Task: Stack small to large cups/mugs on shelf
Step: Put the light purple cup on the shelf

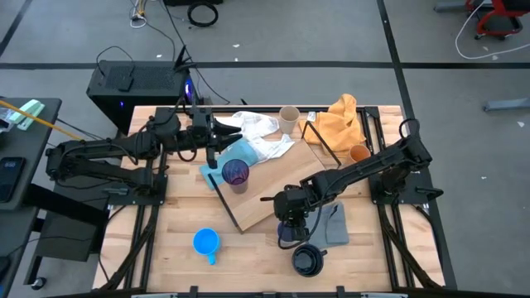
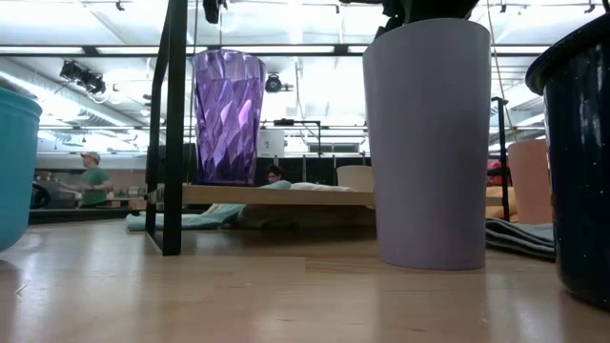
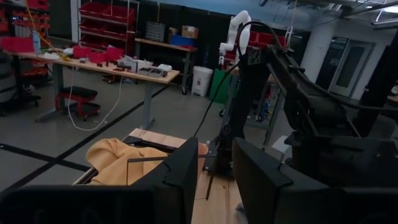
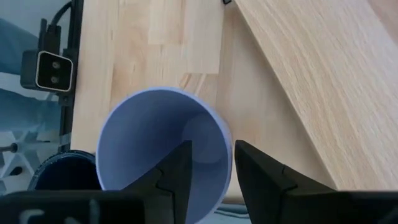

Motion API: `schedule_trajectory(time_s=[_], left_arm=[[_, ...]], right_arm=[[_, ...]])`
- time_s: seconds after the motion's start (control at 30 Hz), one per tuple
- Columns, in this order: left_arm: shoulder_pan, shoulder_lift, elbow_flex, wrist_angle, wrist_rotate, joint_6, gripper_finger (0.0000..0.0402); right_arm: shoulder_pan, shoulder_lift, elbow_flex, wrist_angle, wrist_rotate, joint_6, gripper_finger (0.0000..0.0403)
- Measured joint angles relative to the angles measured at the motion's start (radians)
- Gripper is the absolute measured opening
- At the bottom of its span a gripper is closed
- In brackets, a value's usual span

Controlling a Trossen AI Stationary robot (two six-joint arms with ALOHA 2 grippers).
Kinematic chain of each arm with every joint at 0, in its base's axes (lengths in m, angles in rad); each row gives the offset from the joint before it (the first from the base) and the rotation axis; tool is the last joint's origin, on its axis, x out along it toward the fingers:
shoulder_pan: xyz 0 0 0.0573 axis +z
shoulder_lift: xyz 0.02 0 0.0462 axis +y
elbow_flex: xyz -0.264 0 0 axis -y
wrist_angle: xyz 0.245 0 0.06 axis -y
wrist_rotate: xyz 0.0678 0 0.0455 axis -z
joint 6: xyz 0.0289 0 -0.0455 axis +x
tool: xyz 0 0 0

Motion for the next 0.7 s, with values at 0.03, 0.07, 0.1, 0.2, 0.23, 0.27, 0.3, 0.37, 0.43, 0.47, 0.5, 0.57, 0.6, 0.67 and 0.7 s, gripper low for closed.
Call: schedule_trajectory(time_s=[0.03,0.07,0.1,0.2,0.23,0.27,0.3,0.37,0.43,0.47,0.5,0.57,0.6,0.67,0.7], left_arm=[[0.000,0.000,0.000,0.000,0.000,0.000,0.0107],[0.000,0.000,0.000,0.000,0.000,-0.001,0.0107],[0.000,0.000,0.000,0.000,0.000,0.000,0.0107],[0.000,0.000,0.000,0.000,0.000,-0.001,0.0107],[0.000,0.000,0.000,0.000,0.000,0.000,0.0107],[0.000,0.000,0.000,0.000,0.000,0.000,0.0107],[0.000,0.000,0.000,0.000,0.000,0.000,0.0107],[0.000,0.000,0.000,0.000,0.001,0.000,0.0107],[0.000,0.000,0.000,0.000,0.000,0.000,0.0107],[0.000,0.000,0.000,0.000,0.000,0.000,0.0107],[0.000,0.000,0.000,0.000,0.000,0.000,0.0107],[0.000,0.000,0.000,0.000,0.001,0.000,0.0107],[0.000,0.000,0.000,0.000,0.000,0.000,0.0107],[0.000,0.000,0.000,0.000,0.000,0.000,0.0107],[0.000,0.000,0.000,0.000,0.000,0.000,0.0107]], right_arm=[[0.000,-0.001,0.000,0.003,0.000,0.000,0.0128],[0.000,-0.001,0.000,0.004,0.000,0.000,0.0128],[0.000,-0.001,0.000,0.004,0.000,0.000,0.0128],[0.000,-0.001,0.000,0.005,0.000,-0.001,0.0128],[0.000,-0.001,-0.001,0.009,0.001,-0.001,0.0128],[0.000,-0.001,-0.008,0.019,0.001,0.000,0.0128],[-0.001,-0.001,-0.013,0.022,0.003,0.003,0.0128],[-0.001,-0.001,-0.023,0.024,0.004,0.009,0.0128],[-0.001,-0.001,-0.033,0.033,0.004,0.011,0.0128],[-0.001,-0.001,-0.040,0.037,0.004,0.011,0.0128],[-0.001,-0.001,-0.045,0.039,0.004,0.014,0.0127],[-0.001,-0.001,-0.054,0.047,0.004,0.022,0.0124],[-0.001,-0.001,-0.055,0.052,0.004,0.030,0.0121],[-0.001,-0.001,-0.057,0.055,0.004,0.034,0.0113],[-0.001,-0.001,-0.057,0.055,0.004,0.034,0.0105]])
